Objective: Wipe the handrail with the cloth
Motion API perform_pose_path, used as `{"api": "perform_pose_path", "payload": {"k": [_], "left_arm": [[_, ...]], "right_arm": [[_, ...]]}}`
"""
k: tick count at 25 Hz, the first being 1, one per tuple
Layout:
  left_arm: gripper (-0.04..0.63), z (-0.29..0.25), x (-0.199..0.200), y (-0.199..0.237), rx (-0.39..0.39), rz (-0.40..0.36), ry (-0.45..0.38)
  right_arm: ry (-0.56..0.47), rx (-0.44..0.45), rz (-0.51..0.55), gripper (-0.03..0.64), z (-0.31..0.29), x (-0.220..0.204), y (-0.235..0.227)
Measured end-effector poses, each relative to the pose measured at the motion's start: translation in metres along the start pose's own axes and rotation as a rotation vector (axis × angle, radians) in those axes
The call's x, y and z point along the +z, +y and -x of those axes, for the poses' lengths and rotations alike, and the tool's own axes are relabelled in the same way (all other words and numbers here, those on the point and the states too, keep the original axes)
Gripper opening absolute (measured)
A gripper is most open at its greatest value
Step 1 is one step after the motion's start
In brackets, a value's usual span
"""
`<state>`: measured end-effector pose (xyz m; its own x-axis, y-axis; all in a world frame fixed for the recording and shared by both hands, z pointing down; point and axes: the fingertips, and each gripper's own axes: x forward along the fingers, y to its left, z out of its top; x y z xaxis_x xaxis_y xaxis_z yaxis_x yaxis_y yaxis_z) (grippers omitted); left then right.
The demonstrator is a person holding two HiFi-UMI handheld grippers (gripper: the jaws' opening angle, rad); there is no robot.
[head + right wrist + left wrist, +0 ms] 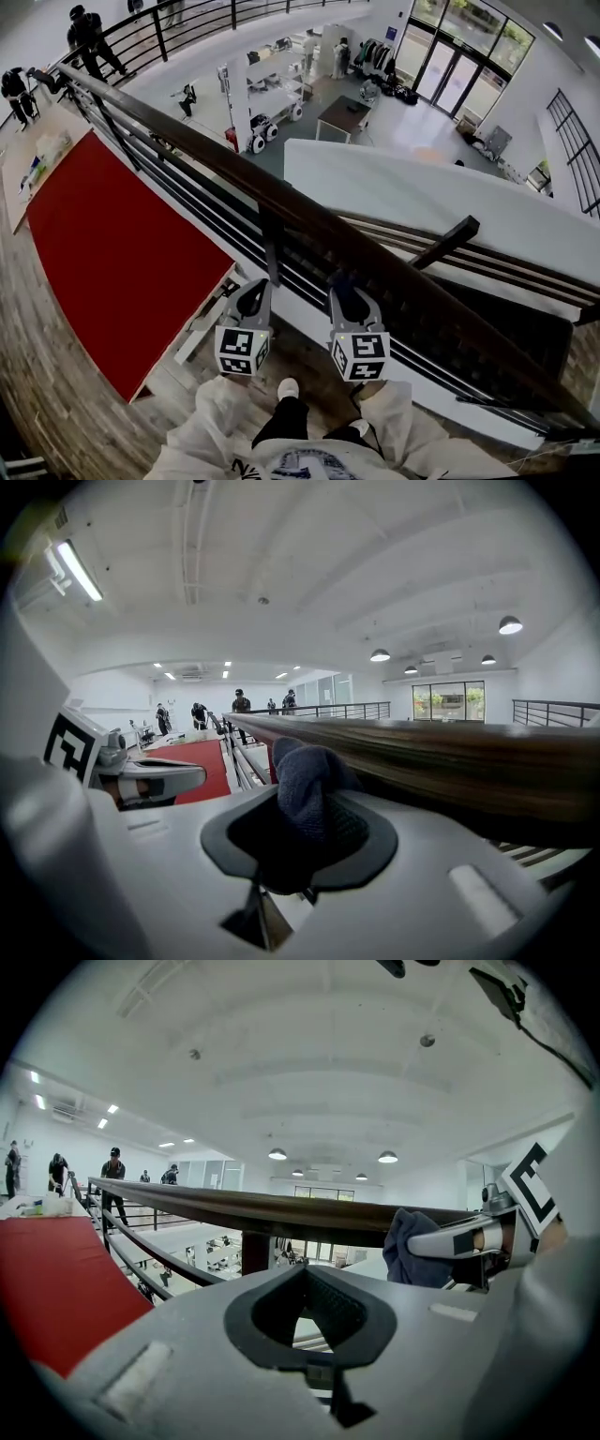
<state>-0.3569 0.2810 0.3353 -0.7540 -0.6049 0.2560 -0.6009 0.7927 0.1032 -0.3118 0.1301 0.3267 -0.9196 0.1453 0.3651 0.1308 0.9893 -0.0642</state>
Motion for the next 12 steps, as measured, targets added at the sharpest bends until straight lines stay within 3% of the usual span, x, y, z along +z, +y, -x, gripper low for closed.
{"api": "perform_pose_path", "payload": {"k": [12], "left_arm": [[-0.002,-0.049,-0.032,0.064,0.026,0.011,0.034]], "right_arm": [[0.060,0.053,-0.025,0.097,-0.121,-0.025,0.025]]}}
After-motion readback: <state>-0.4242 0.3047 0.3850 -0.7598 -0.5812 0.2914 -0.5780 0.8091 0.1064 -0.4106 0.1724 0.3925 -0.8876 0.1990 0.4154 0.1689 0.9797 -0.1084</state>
